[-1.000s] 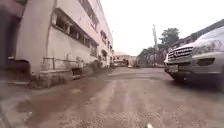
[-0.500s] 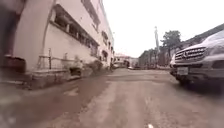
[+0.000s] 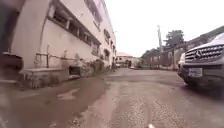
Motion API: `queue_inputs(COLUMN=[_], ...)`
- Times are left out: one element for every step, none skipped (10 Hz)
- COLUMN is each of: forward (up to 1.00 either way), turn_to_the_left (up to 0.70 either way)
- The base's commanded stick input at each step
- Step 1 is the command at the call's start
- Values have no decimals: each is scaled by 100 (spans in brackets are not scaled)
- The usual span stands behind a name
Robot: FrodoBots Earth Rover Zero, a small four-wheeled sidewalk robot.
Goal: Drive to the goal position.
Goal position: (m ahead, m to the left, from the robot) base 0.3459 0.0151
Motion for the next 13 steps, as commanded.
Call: queue_inputs(forward=[70, 70, 70, 70, 70, 70, 70, 70, 70, 70, 70, 70, 70], turn_to_the_left=[-26, -31, -25, -19, -12, -2, 0, 0, 0, 0, 0, 0, 0])
